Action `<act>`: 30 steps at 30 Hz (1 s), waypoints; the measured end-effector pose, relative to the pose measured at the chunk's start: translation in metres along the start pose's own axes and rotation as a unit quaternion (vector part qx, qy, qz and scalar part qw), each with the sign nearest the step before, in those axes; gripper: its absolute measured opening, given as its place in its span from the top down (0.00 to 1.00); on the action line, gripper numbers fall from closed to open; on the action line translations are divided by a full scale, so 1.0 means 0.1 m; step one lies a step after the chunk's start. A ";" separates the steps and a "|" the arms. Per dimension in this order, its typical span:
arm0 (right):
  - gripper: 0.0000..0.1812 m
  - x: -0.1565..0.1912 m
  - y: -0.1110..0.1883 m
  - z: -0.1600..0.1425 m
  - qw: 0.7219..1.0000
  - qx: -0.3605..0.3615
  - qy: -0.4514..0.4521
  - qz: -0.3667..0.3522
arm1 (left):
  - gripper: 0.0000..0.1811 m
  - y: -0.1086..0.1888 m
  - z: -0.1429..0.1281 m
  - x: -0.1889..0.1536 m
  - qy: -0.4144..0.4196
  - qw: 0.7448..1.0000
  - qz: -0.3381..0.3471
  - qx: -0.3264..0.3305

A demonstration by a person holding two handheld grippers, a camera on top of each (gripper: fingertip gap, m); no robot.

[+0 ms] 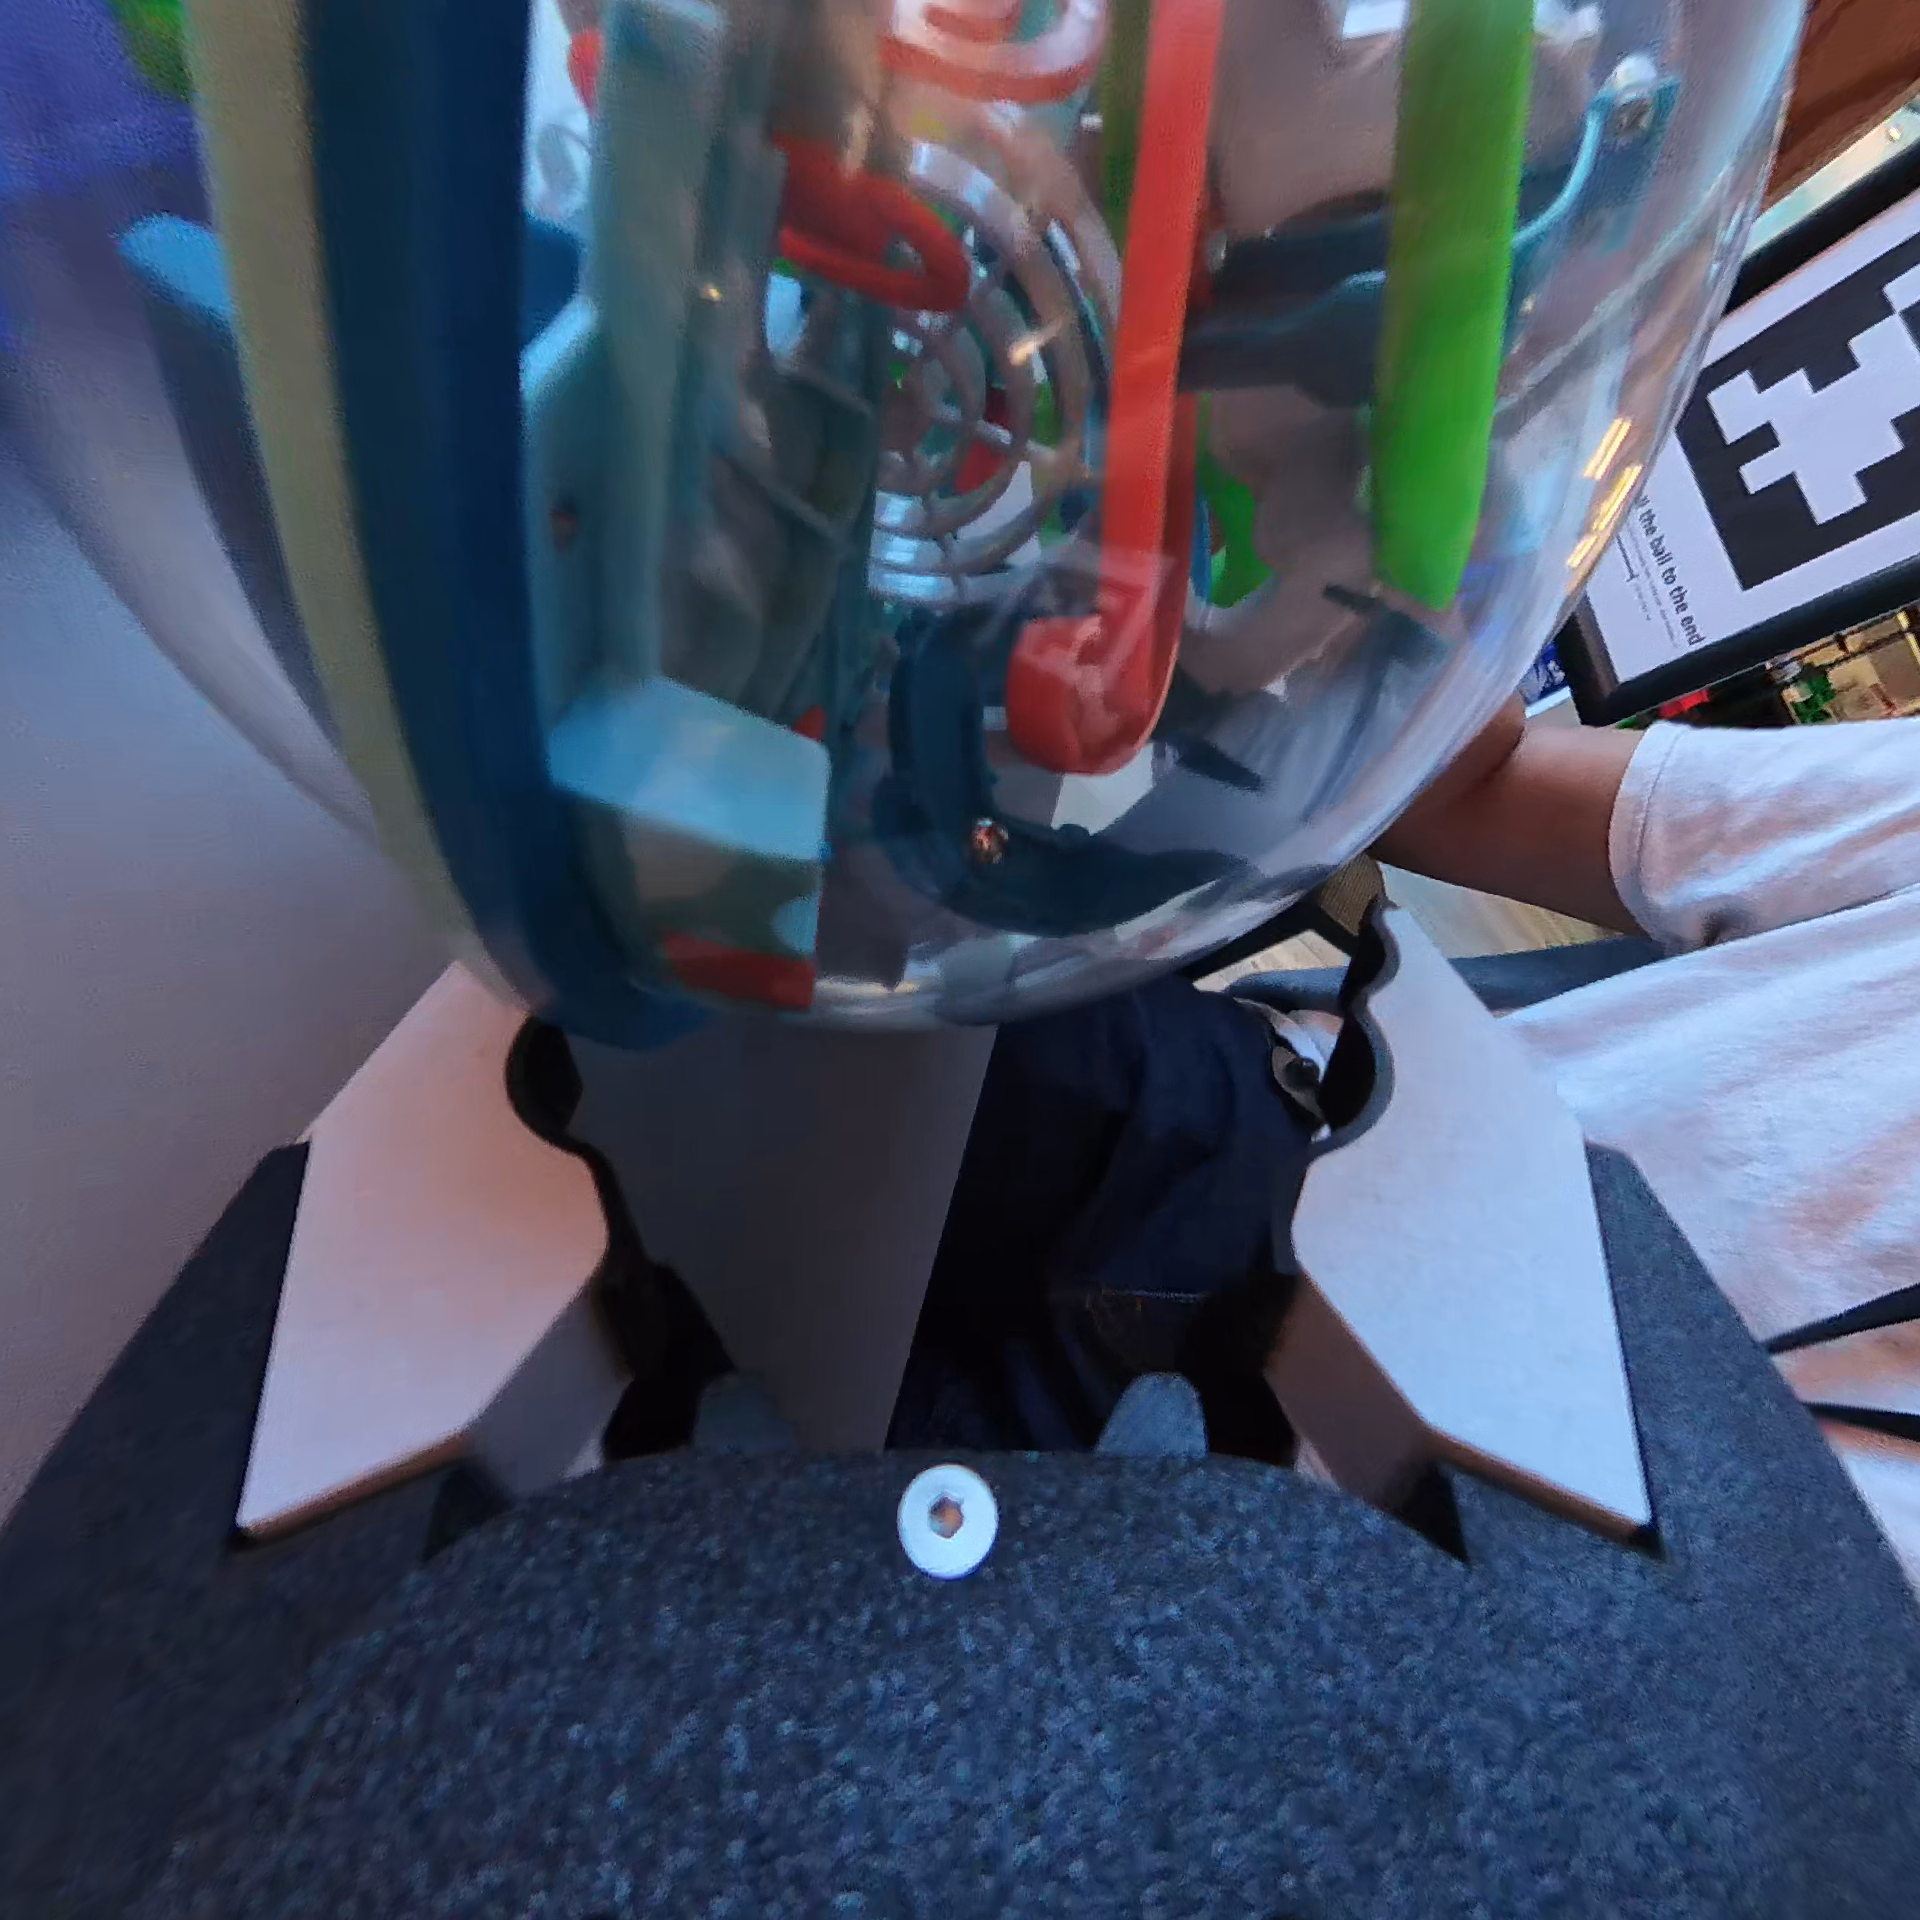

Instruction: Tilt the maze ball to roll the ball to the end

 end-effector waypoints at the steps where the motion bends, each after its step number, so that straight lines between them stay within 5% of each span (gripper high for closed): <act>1: 0.16 -0.04 -0.03 -0.02 1.000 0.011 -0.003 -0.005 | 0.20 0.00 0.02 0.01 0.001 1.000 0.003 -0.006; 13: 0.15 0.05 -0.15 -0.15 0.998 0.052 -0.024 0.034 | 0.20 -0.13 0.07 0.08 -0.028 0.998 0.056 -0.019; 30: 0.15 0.54 0.11 0.27 0.981 -0.049 0.184 0.042 | 0.21 -0.03 0.36 -0.24 -0.201 0.964 0.155 -0.072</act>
Point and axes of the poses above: each gripper's, where its closed fingertips meet, y back along the fingers, z out of its top, x = y × z across the jaws, the point moved 2 cm from there along y, back along the fingers, and after that the axes turned 8 degrees about -z, right-handed, at the moved point
